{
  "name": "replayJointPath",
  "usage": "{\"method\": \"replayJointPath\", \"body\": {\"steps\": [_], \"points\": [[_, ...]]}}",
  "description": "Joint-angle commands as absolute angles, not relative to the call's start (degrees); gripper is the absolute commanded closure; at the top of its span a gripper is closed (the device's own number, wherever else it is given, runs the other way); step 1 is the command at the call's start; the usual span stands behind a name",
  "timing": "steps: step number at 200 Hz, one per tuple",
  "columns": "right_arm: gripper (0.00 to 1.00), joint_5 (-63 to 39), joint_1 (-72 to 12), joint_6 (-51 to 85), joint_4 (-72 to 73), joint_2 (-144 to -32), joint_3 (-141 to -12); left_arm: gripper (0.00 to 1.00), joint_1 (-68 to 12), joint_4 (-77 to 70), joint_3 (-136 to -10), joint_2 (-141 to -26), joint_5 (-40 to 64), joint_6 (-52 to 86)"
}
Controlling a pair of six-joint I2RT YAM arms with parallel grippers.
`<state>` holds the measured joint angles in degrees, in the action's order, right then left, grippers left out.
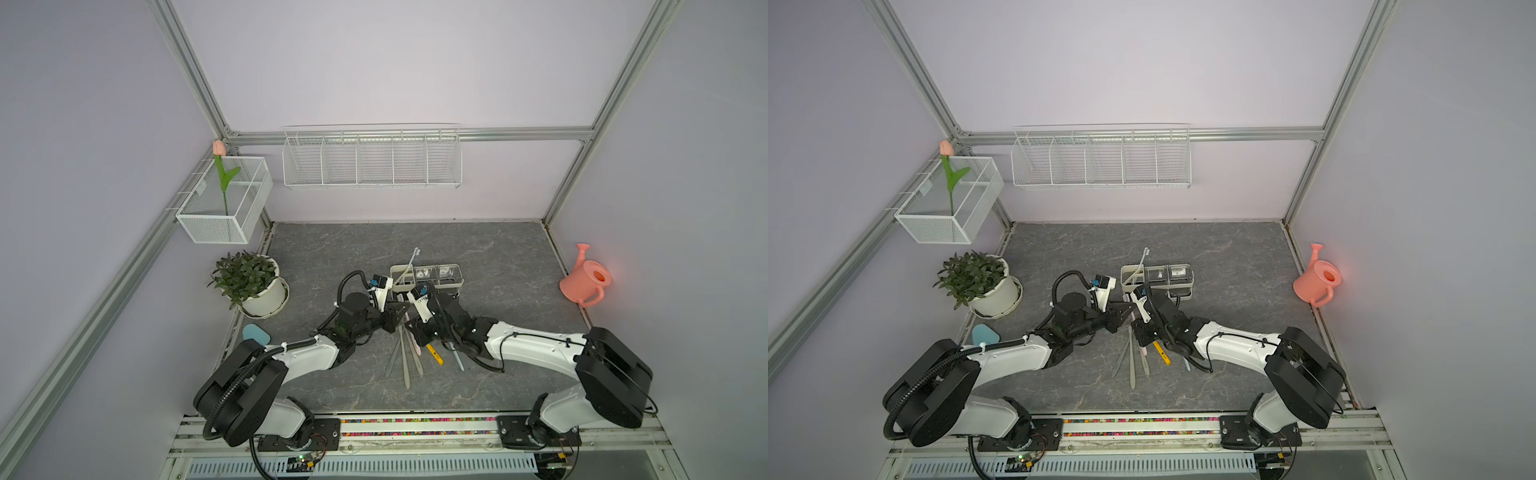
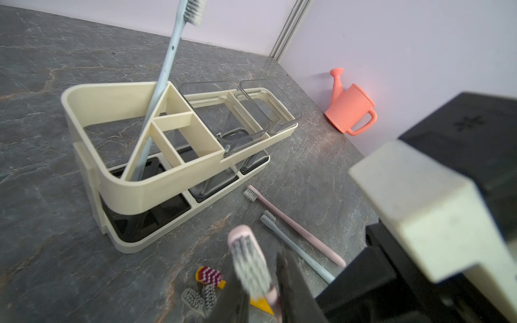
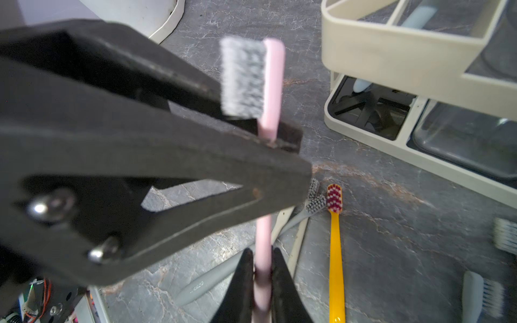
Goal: Place the toothbrush into the toothbrush holder
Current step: Pick up the toothbrush from the center of the board.
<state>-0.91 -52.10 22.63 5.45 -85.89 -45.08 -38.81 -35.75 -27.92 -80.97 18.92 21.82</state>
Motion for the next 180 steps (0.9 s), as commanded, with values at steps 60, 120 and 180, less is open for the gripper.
{"method": "replayJointPath", "body": {"steps": [60,120,180], "points": [[0.84,-0.6,-51.8,22.2,6.5,-84.1,-44.0,1.00,-38.8,-35.8,-30.2,-81.9,20.3,21.7],[0.80,0.8,-51.8,22.2,6.7,-82.7,-42.4,1.00,-38.7,-35.1,-30.1,-81.0,19.5,21.3],[0.73,2.8,-51.4,22.3,6.8,-79.6,-40.3,1.00,-38.8,-33.5,-29.8,-79.3,18.2,20.7]]}}
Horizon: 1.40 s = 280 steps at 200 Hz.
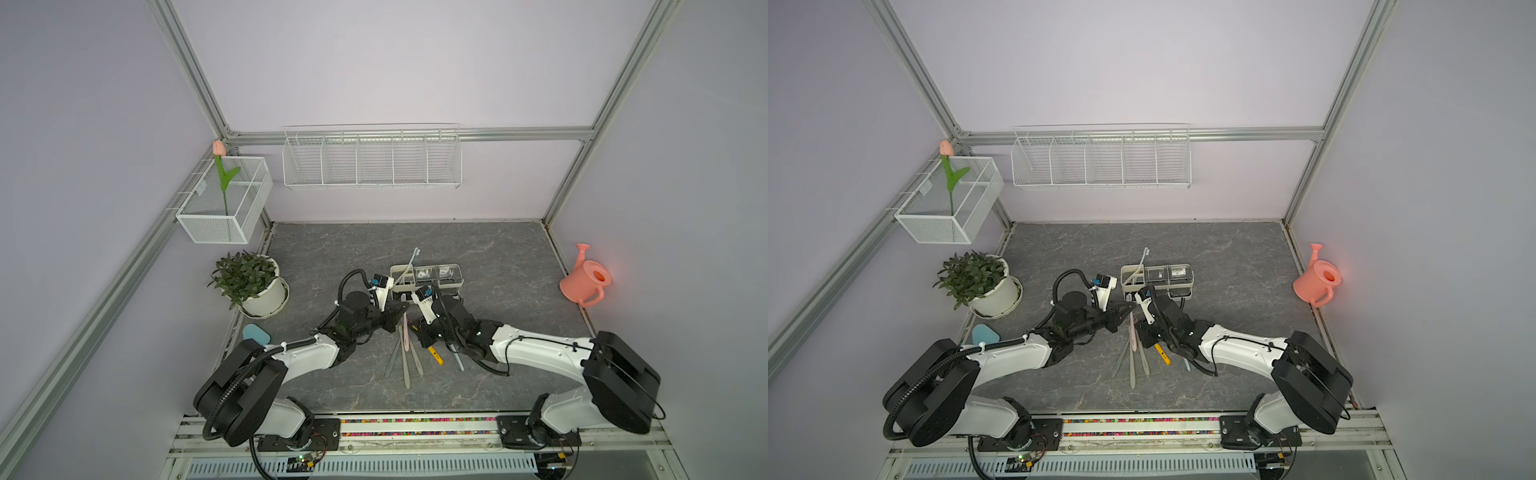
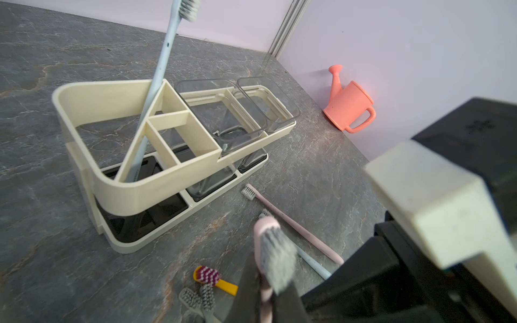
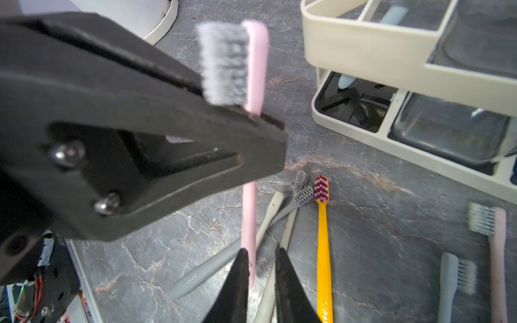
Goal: Place the toothbrush into the toothbrush holder
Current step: Pick up the toothbrush from the center of the board, then place the toothbrush in the toothbrush holder.
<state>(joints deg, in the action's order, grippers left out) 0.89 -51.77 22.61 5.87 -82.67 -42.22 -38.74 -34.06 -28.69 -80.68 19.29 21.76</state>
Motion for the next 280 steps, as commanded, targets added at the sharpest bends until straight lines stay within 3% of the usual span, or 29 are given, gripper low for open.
{"method": "replayJointPath", "body": {"steps": [1,27,50,84,120,142,234,280], "points": [[0.72,2.9,-51.4,22.3,6.9,-79.5,-40.2,1.00,-38.8,-33.5,-29.8,-79.3,18.2,20.7],[0.55,4.0,-51.3,21.6,9.0,-76.7,-36.8,1.00,-38.7,-33.3,-29.7,-79.1,18.0,20.2],[0.33,5.8,-51.1,21.4,7.7,-74.6,-35.5,1.00,-38.8,-33.3,-29.7,-78.9,18.0,20.2],[0.14,8.4,-50.2,20.7,5.0,-71.3,-34.0,1.00,-38.7,-33.3,-29.7,-79.0,18.0,20.1],[0.00,11.9,-48.9,19.5,2.6,-66.6,-32.2,1.00,-38.7,-33.2,-29.6,-79.0,17.6,19.8],[0.11,15.7,-48.1,19.1,0.4,-62.6,-31.1,1.00,-38.7,-33.2,-29.7,-78.9,17.6,19.7],[0.11,26.1,-40.4,18.8,-3.2,-50.9,-24.9,1.00,-38.8,-31.7,-29.7,-73.8,16.3,19.7],[0.11,28.2,-35.0,18.2,-4.7,-49.3,-24.3,1.00,-38.8,-24.4,-36.4,-70.1,12.9,18.1]]}}
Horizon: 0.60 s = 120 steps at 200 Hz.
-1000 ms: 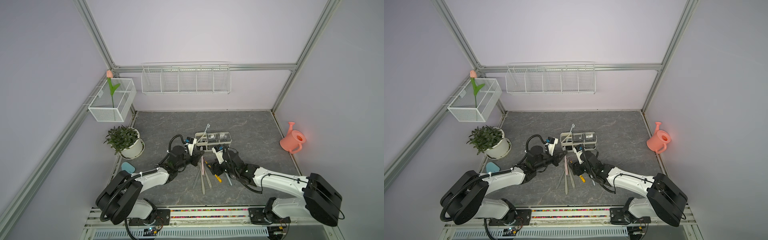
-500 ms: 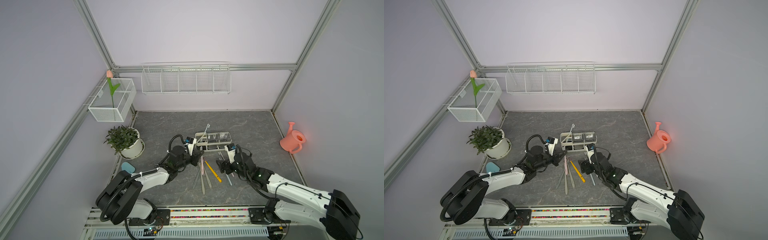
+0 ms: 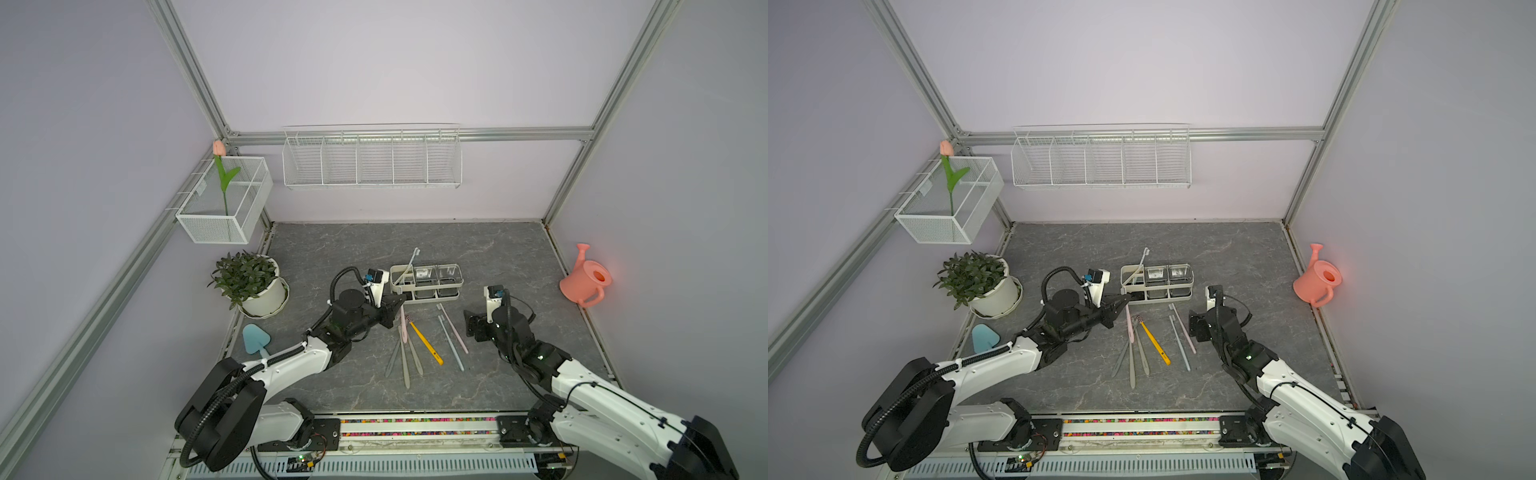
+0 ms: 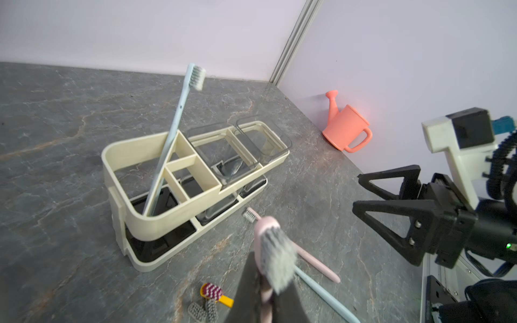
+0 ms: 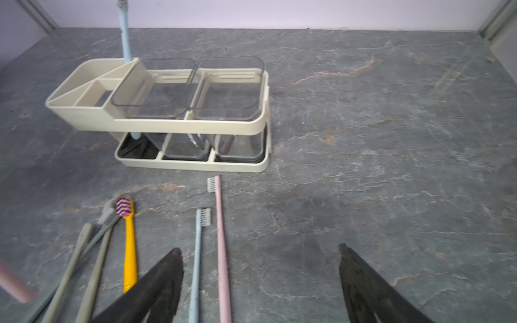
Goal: Place the toothbrush into the toothbrush holder
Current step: Place the toothbrush in the toothbrush holder.
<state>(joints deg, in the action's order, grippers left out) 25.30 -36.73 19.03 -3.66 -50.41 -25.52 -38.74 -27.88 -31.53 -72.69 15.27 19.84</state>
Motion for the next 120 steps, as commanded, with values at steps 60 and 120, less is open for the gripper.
{"method": "replayJointPath", "body": {"steps": [60,120], "points": [[0.11,22.8,-31.6,16.7,-1.2,-47.1,-20.5,1.00,-38.8,-18.2,-45.5,-67.1,5.7,13.3],[0.11,19.0,-28.4,15.3,1.8,-50.6,-20.1,1.00,-38.7,-14.9,-53.0,-66.8,-0.6,8.0]]}}
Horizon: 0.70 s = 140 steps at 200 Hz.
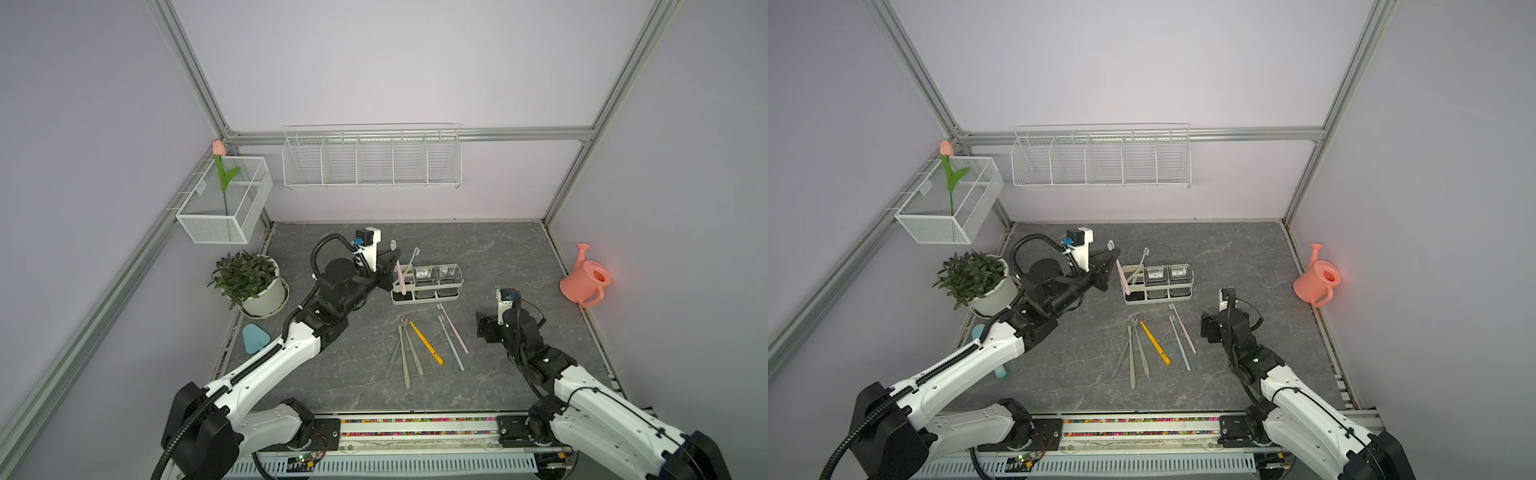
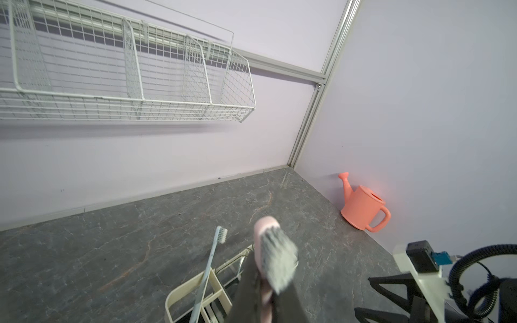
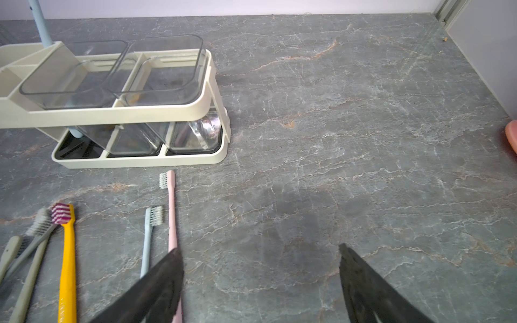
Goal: Place the toothbrush into the toothbrush holder
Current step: Place the toothbrush in the toothbrush holder.
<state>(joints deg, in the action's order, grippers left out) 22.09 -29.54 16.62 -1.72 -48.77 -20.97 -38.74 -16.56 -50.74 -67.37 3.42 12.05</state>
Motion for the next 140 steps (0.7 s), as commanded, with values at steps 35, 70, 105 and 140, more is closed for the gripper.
{"method": "replayJointPath", "body": {"steps": [35,70,105,140], "points": [[0.11,18.2,-27.8,13.9,4.7,-52.3,-20.8,1.00,-38.7,-15.0,-55.9,-69.0,-3.9,3.0],[0.11,25.0,-27.8,11.3,12.2,-49.9,-19.4,1.00,-38.7,-16.9,-58.4,-73.7,-6.5,-2.7],[0.11,33.4,-27.8,16.7,7.2,-45.3,-18.6,1.00,-38.5,-16.4,-60.7,-75.8,-8.1,-4.7],[0.11,27.1,-28.0,16.5,14.8,-42.7,-12.0,1.00,-38.4,-18.5,-60.5,-77.0,-8.0,-4.6]]}}
